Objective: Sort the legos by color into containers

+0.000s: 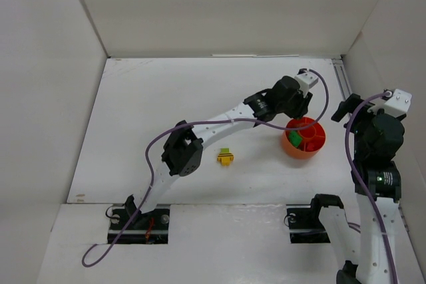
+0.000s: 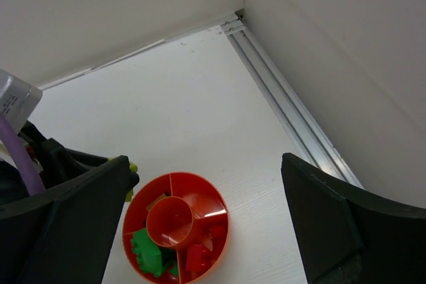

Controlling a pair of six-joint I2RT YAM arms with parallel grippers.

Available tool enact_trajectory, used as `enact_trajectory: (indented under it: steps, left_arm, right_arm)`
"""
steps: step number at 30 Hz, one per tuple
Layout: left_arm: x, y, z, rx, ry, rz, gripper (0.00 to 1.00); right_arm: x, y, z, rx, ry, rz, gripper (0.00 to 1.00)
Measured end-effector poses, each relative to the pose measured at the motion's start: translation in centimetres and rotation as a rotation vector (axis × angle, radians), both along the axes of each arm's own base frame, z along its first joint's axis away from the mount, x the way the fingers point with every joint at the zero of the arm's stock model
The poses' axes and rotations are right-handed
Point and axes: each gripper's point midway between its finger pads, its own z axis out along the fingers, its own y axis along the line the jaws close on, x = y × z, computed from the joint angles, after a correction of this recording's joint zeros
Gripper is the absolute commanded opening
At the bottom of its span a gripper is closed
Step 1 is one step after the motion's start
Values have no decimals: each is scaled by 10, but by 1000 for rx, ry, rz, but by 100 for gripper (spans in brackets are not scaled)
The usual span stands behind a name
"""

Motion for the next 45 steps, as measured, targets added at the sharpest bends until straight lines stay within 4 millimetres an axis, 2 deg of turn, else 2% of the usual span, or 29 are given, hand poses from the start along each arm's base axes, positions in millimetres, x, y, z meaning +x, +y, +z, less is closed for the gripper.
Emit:
enact_trajectory:
  steps: [3, 8, 19, 33, 38, 39, 40, 42, 45]
  left_arm:
    - [-7, 0, -7, 10, 28, -35, 19]
    - [-20, -6, -6, -1, 47, -92, 19]
    - [-62, -22, -17, 10, 77, -191, 21]
    - [-62, -28, -10, -26, 61, -195, 23]
    - [-59, -27, -9, -28, 54, -181, 33]
    - [-59, -27, -9, -27, 54, -179, 42]
    - [-58, -27, -9, -27, 53, -176, 46]
    - [-57, -27, -9, -27, 52, -171, 49]
    - [-56, -27, -9, -25, 49, -166, 59]
  right_arm:
    - [-1, -2, 1, 1, -4, -13, 100]
    - [-1, -2, 0, 1, -3, -14, 100]
    - [-1, -2, 0, 1, -2, -15, 100]
    - [-3, -2, 0, 1, -6, -16, 100]
    - [-3, -2, 0, 1, -6, -16, 100]
    - [-3, -2, 0, 1, -6, -16, 100]
    - [-3, -2, 0, 1, -6, -16, 100]
    - [-3, -2, 0, 1, -6, -16, 100]
    - [-3, -2, 0, 1, -6, -16, 100]
